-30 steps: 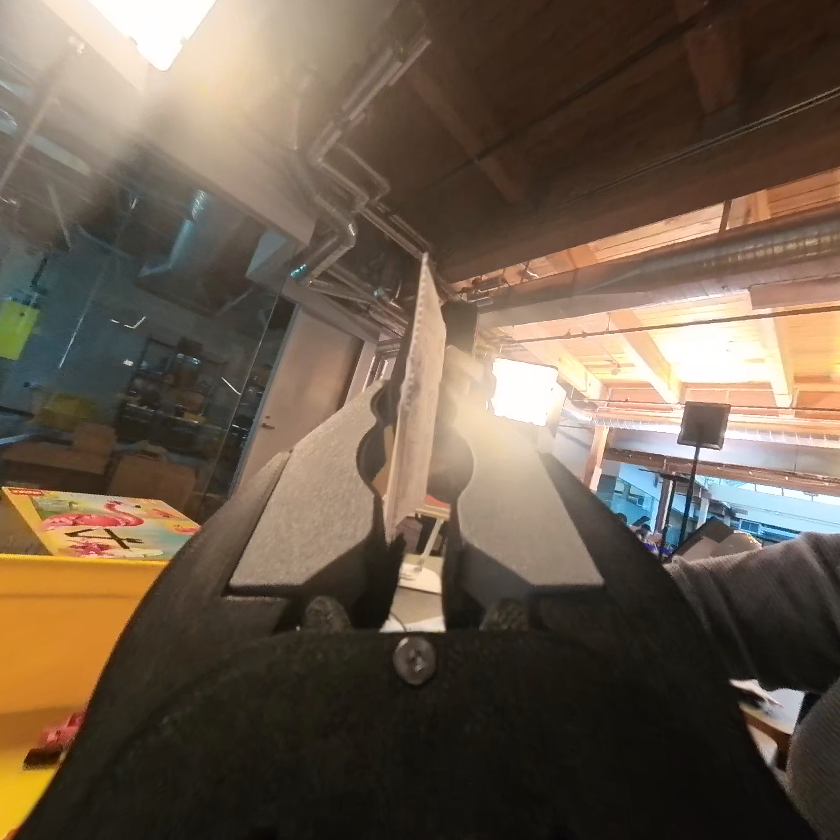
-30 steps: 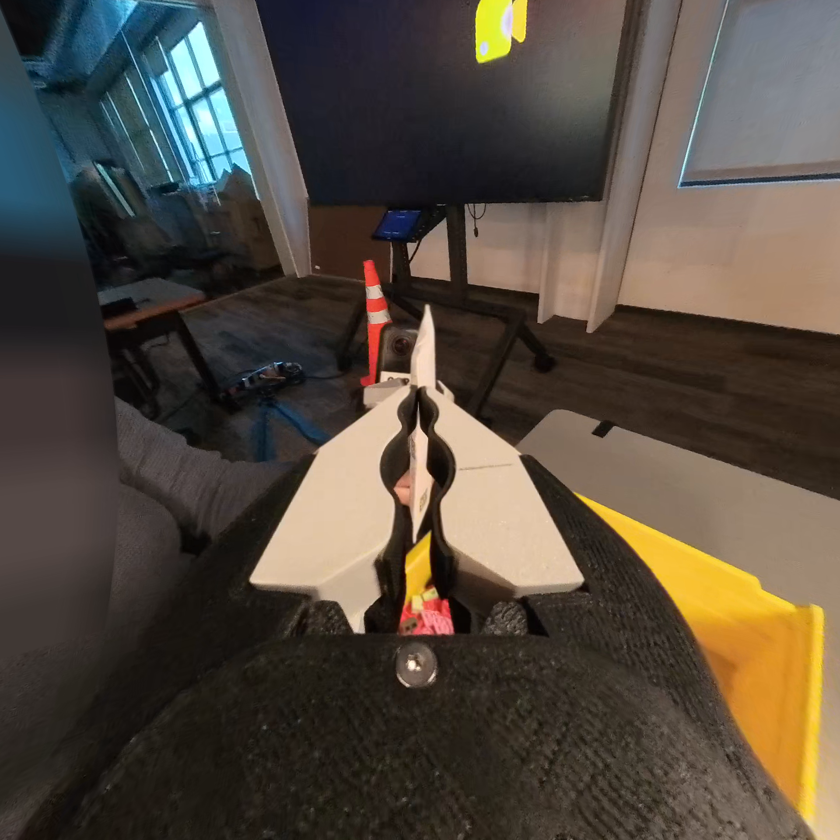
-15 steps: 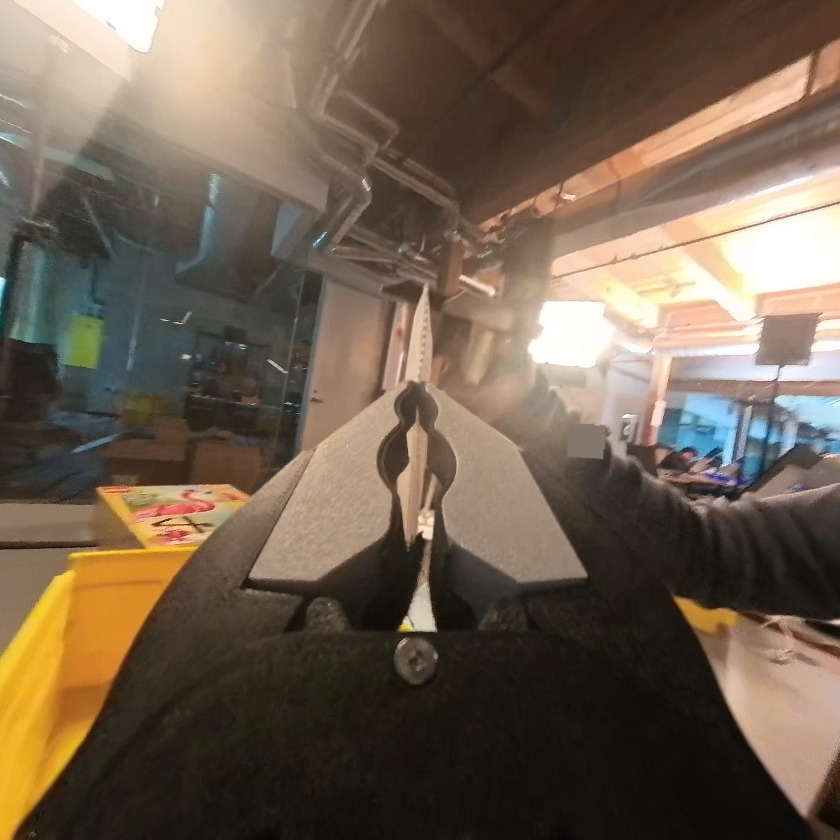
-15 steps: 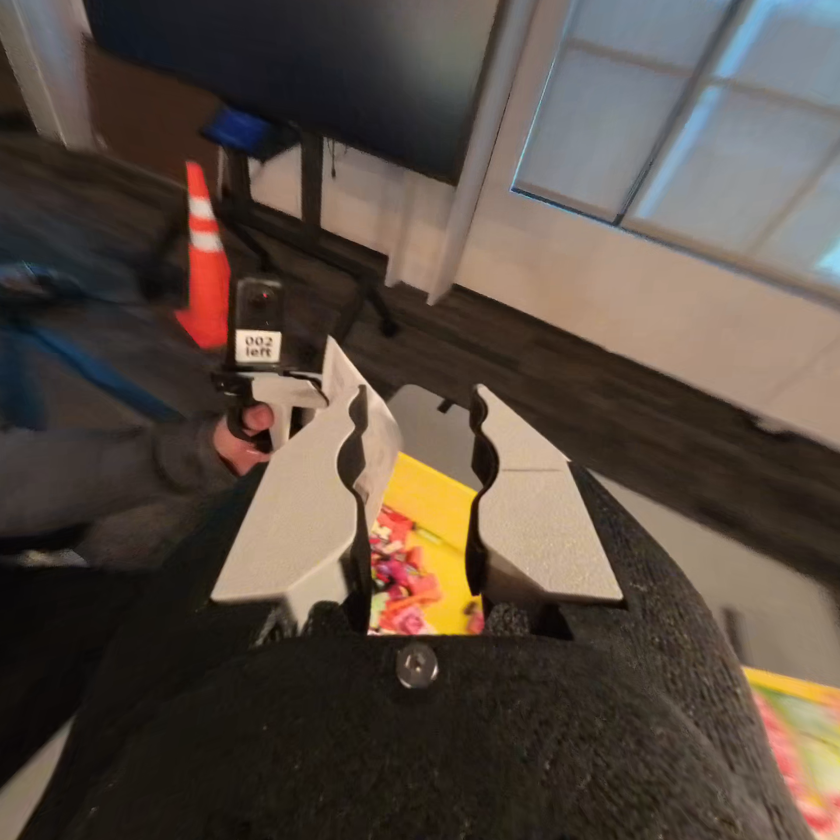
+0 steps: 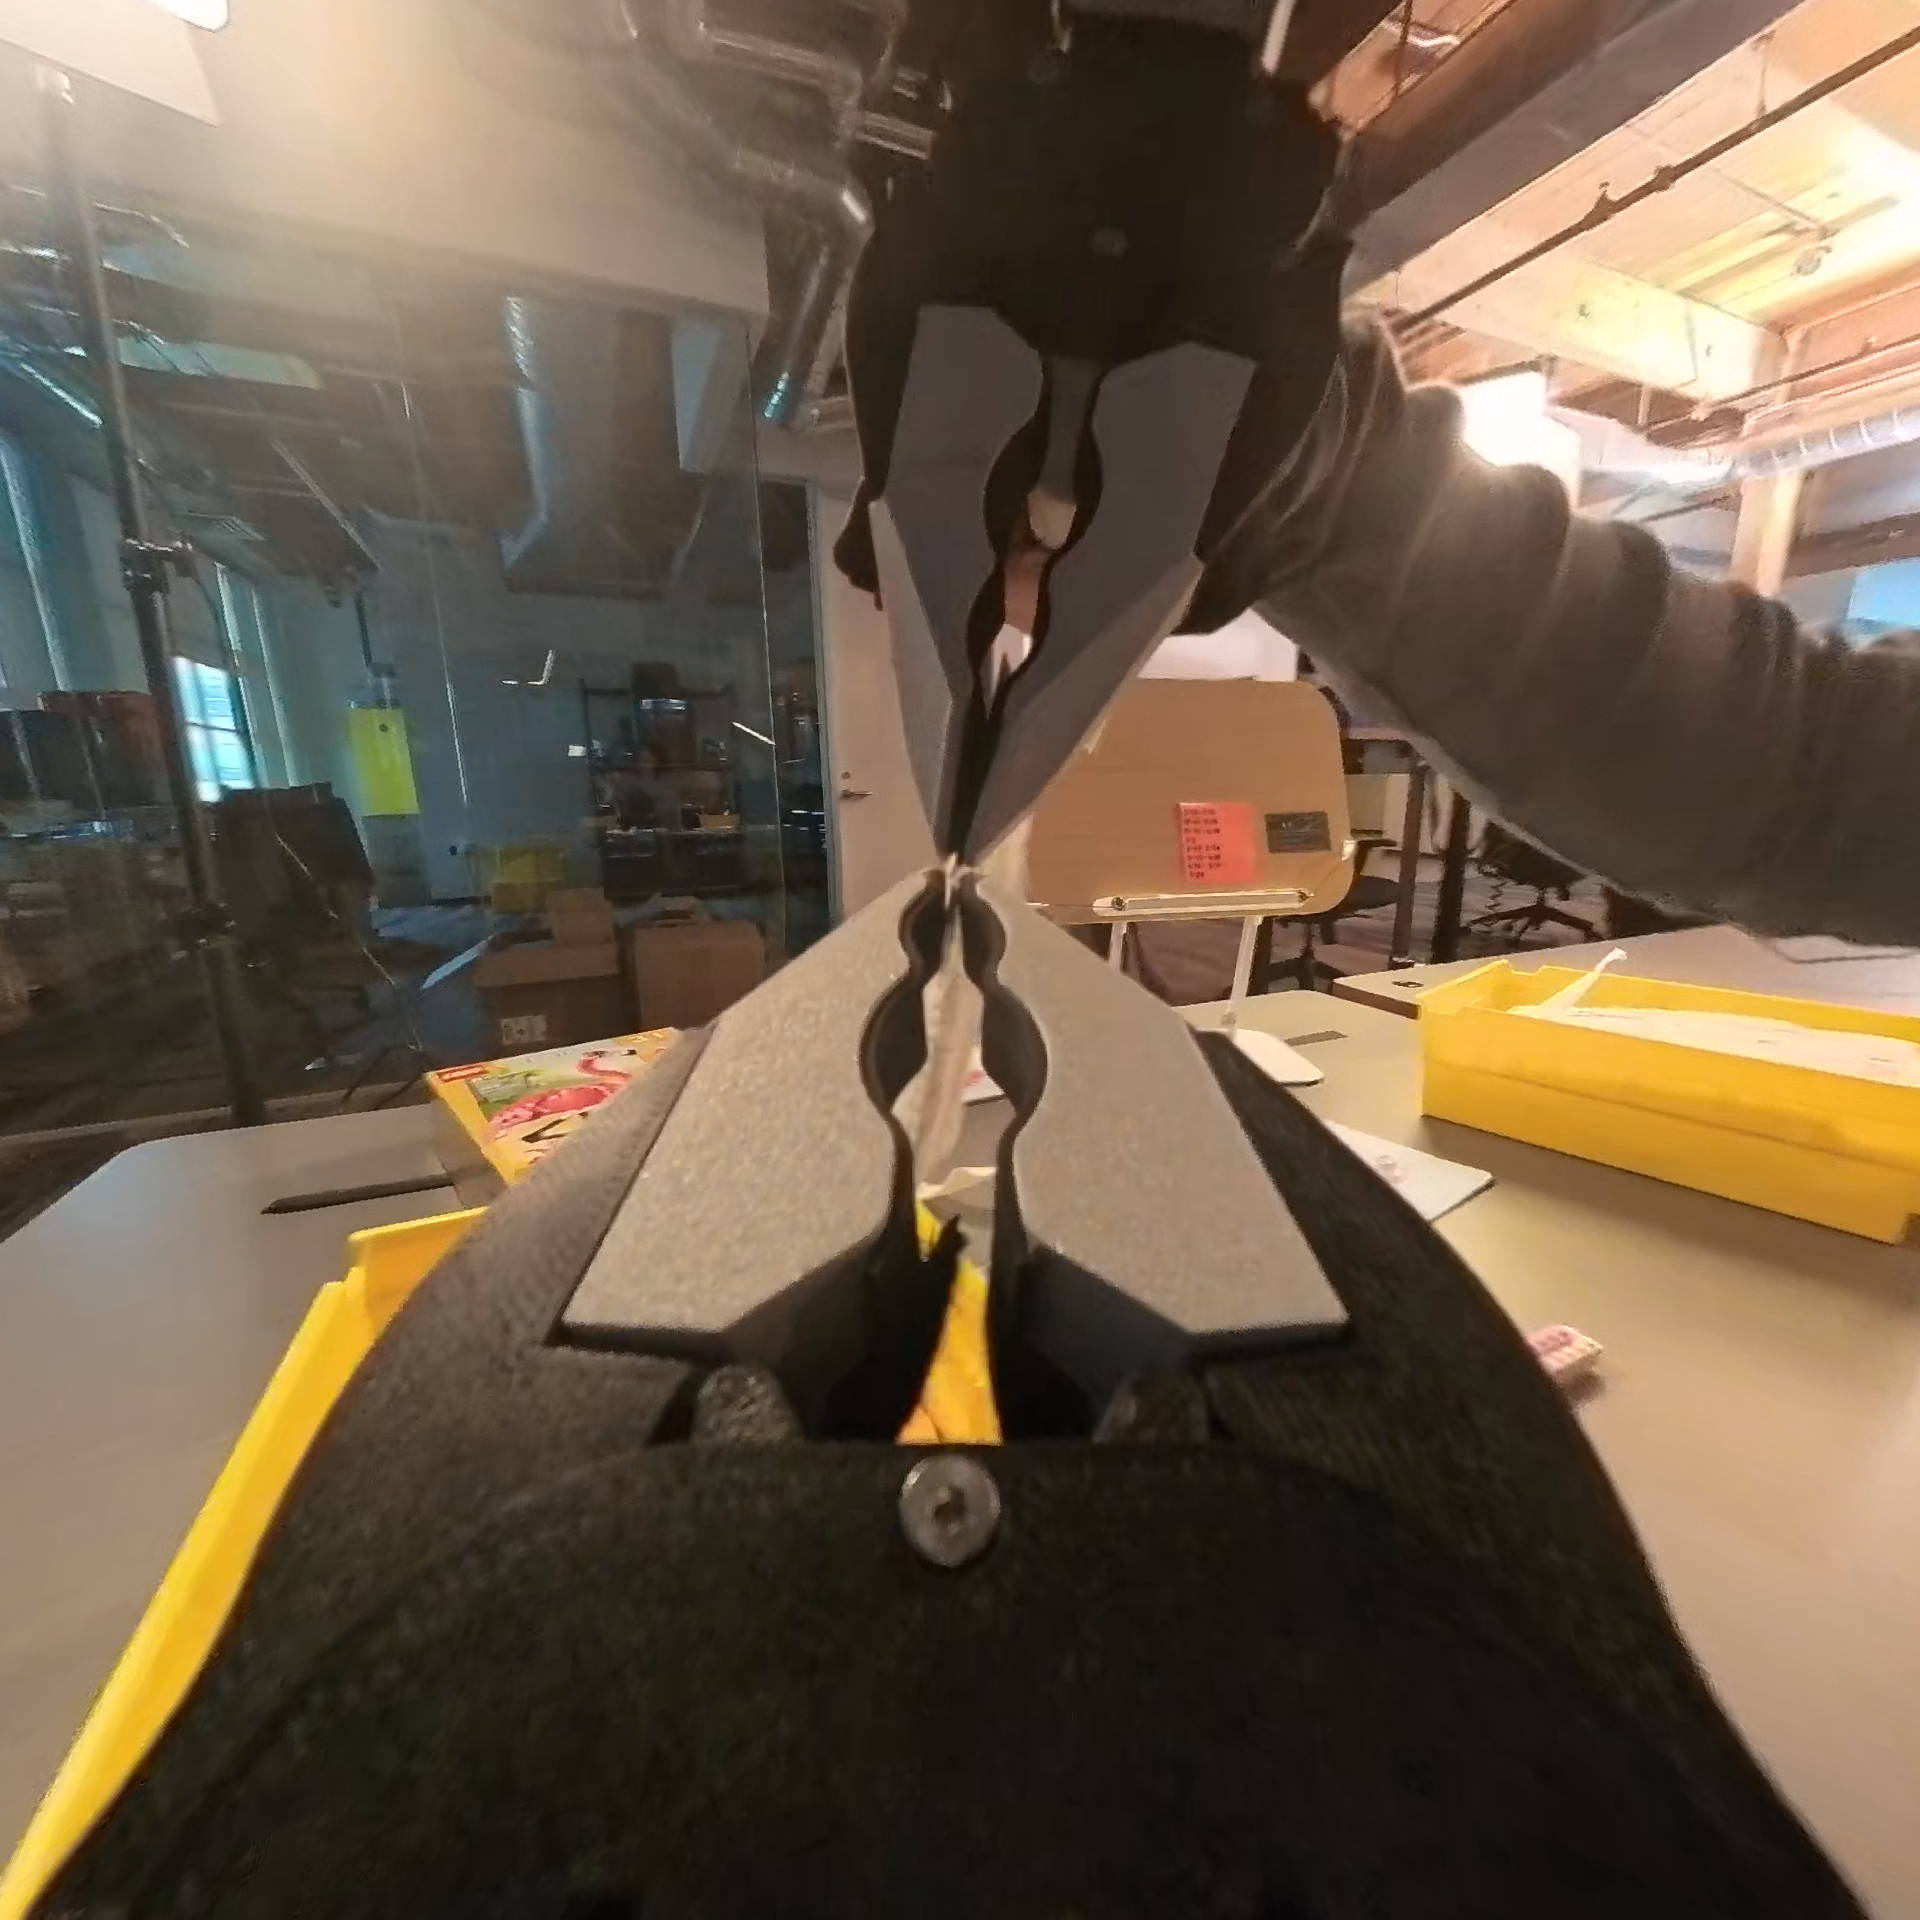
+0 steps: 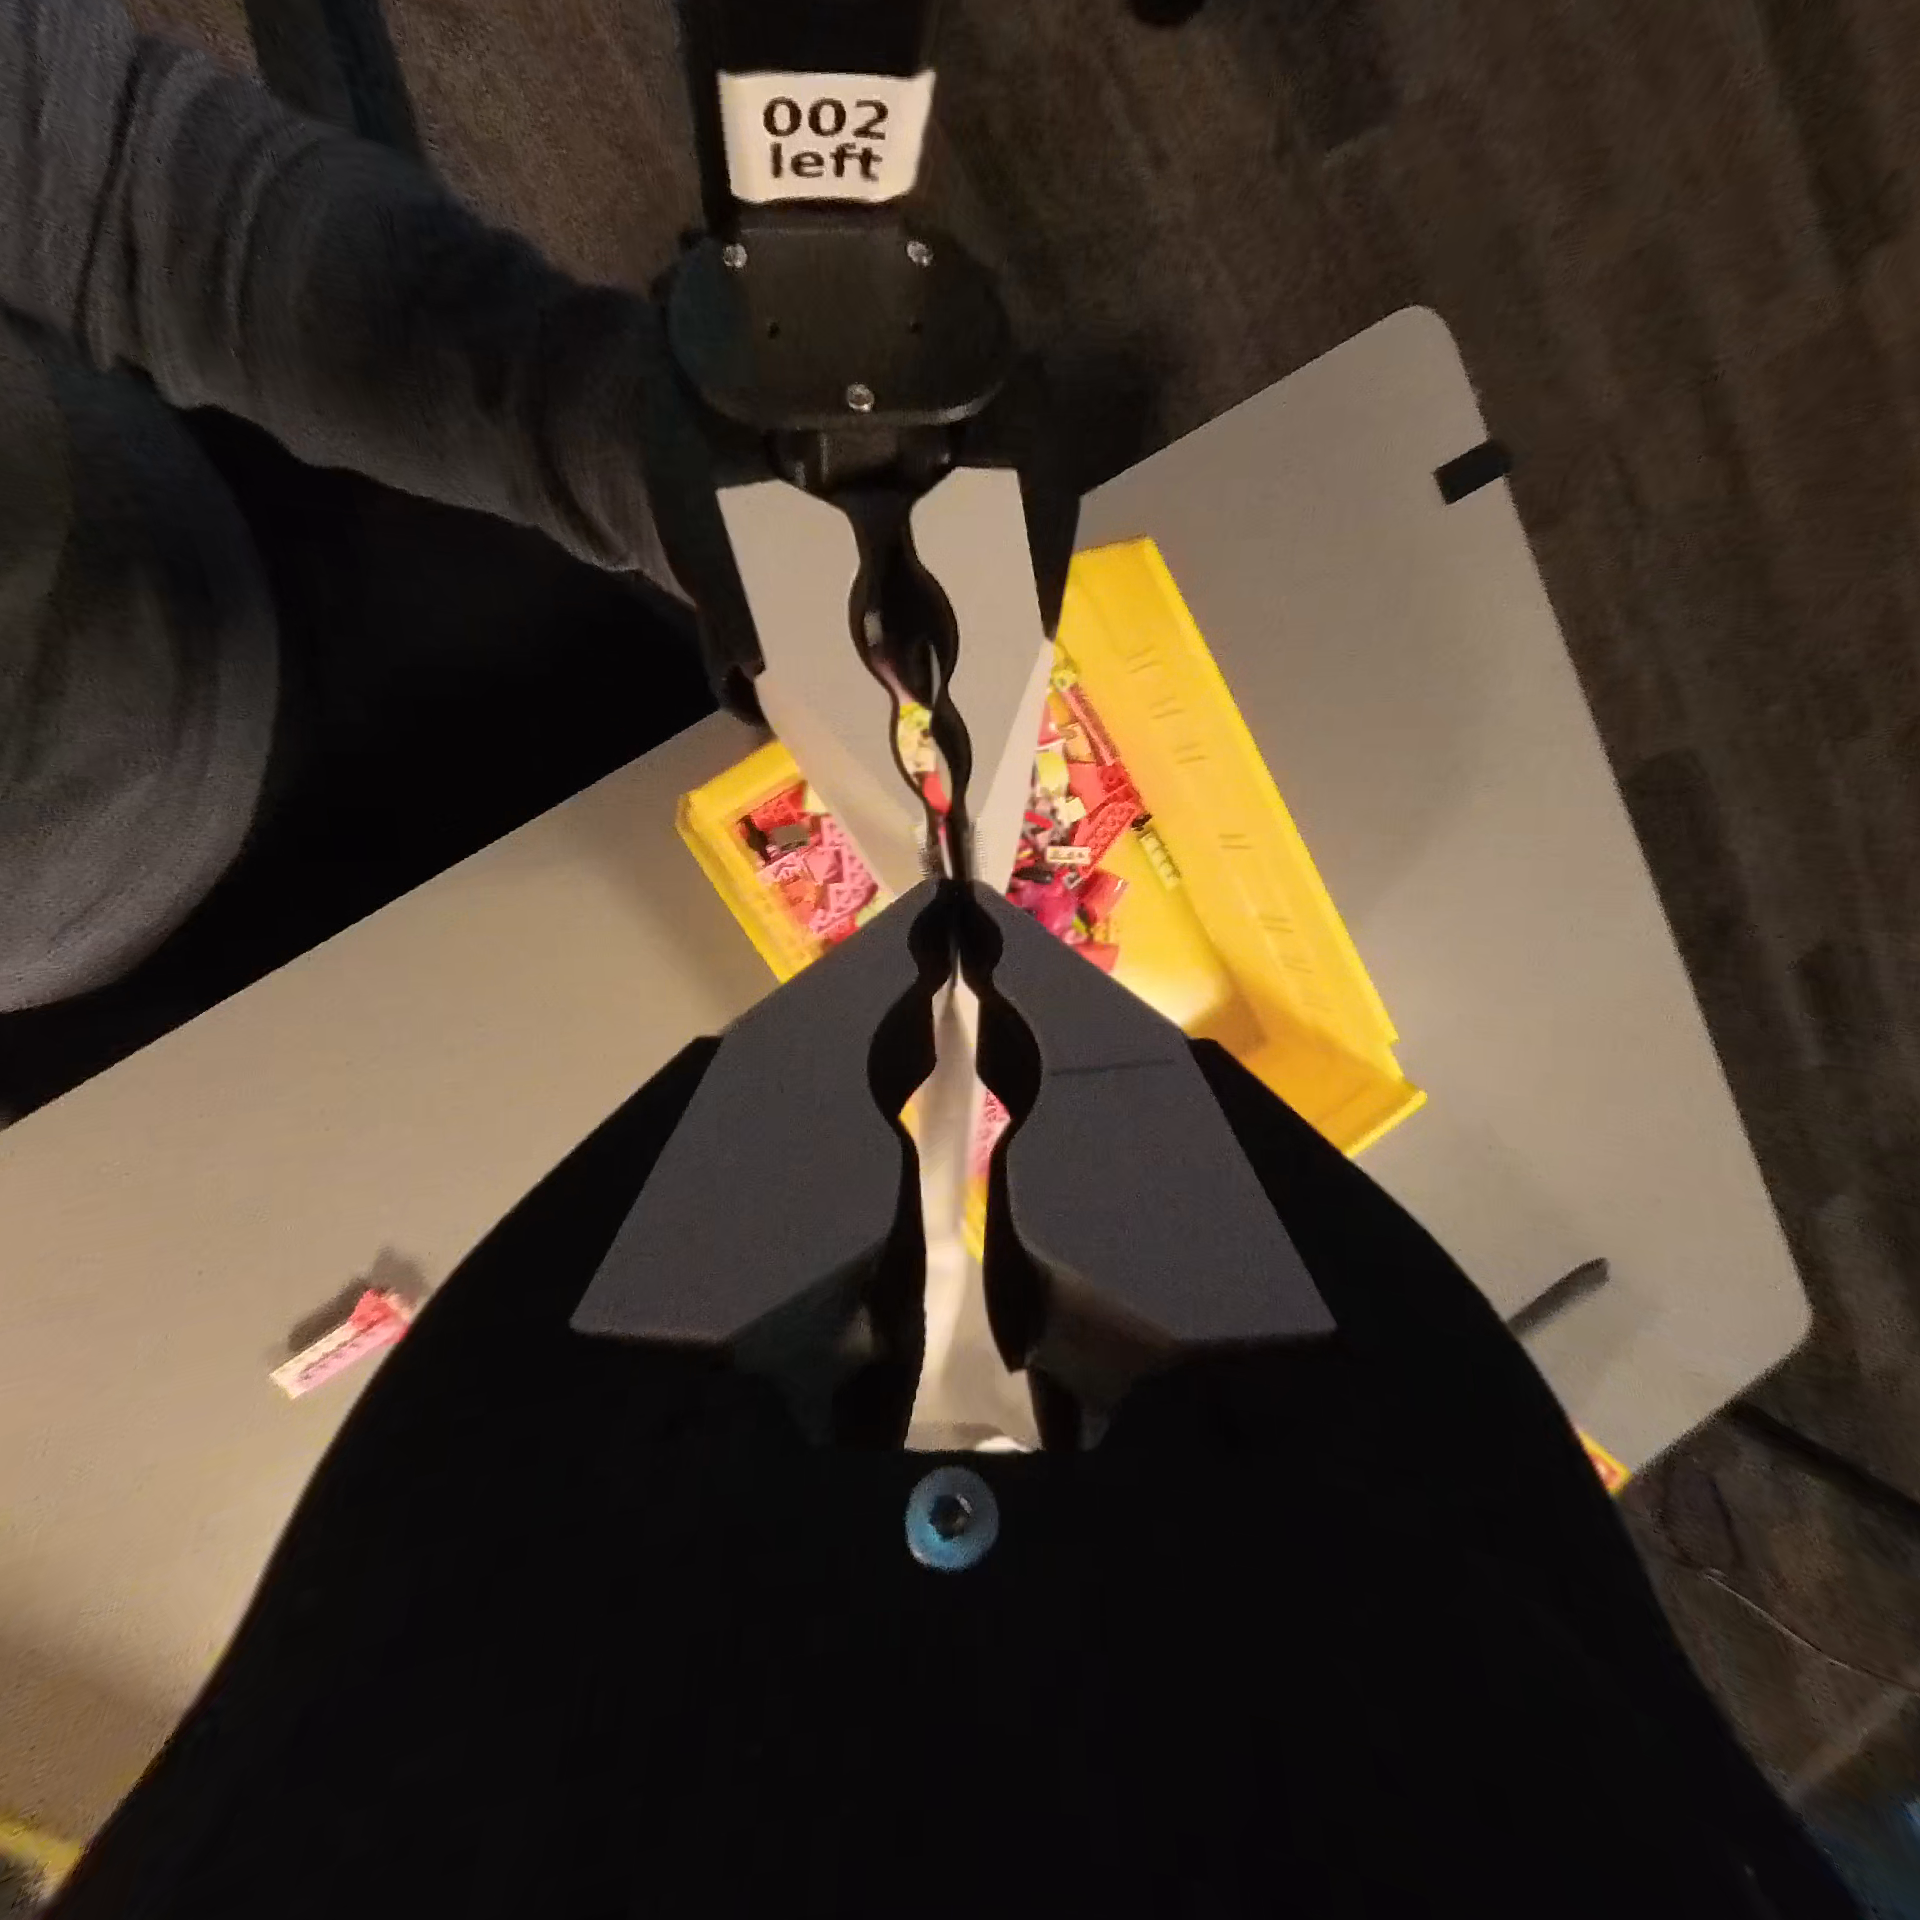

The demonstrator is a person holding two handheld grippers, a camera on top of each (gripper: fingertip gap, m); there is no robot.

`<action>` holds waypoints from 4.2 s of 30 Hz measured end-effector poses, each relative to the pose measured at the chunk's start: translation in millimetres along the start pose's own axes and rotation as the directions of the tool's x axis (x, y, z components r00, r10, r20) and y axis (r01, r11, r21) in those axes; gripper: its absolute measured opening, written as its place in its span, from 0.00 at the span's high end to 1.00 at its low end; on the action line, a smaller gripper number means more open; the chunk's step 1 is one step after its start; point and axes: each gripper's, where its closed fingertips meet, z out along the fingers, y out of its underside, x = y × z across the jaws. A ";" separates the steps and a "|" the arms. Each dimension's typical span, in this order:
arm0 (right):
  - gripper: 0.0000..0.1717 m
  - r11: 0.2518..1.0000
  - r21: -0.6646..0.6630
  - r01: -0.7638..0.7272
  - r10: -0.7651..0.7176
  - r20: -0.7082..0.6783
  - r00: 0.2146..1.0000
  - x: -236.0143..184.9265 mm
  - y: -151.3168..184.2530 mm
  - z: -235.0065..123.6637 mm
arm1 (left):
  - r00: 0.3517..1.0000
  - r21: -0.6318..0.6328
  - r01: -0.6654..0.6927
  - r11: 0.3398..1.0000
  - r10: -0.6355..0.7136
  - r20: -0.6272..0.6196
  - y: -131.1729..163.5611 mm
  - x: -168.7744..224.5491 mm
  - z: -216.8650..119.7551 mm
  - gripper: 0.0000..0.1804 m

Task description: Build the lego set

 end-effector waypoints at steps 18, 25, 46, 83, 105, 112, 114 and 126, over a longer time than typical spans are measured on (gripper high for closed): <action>1.00 0.990 -0.136 -0.043 0.059 0.118 0.991 -9.6 21.6 -0.4 | 0.997 -0.068 0.013 0.998 -0.018 -0.079 12.6 6.0 -0.4 0.85; 1.00 0.990 -0.137 -0.031 0.052 0.153 0.987 -15.6 16.7 -0.1 | 0.986 -0.081 0.052 0.995 -0.064 -0.157 13.5 17.8 4.0 1.00; 1.00 0.982 -0.053 -0.184 0.179 -0.074 0.981 39.8 15.0 17.3 | 0.909 -0.084 -0.220 0.972 0.236 0.343 13.8 -38.2 0.1 1.00; 1.00 0.891 0.109 -0.441 0.454 -0.251 0.855 93.5 98.7 77.4 | 0.831 -0.361 -0.194 0.912 0.349 0.433 91.0 -44.8 -14.3 1.00; 1.00 0.920 0.351 -0.173 0.233 -0.134 0.963 22.8 62.3 38.5 | 0.922 -0.524 -0.331 0.785 0.388 -0.002 95.2 -18.9 0.9 0.67; 1.00 0.873 0.453 -0.179 0.250 -0.100 0.963 12.7 40.7 26.0 | 0.992 -0.470 -0.116 0.875 0.081 -0.094 93.5 -3.1 6.8 0.94; 0.91 0.830 0.518 -0.208 0.310 -0.119 0.943 18.1 37.2 15.7 | 0.998 -0.432 -0.054 0.900 0.035 -0.053 88.3 -6.7 6.9 0.95; 1.00 0.786 0.553 -0.277 0.385 -0.087 0.919 16.8 46.5 23.3 | 0.999 -0.307 -0.022 0.951 0.031 0.025 67.8 -15.6 5.2 0.96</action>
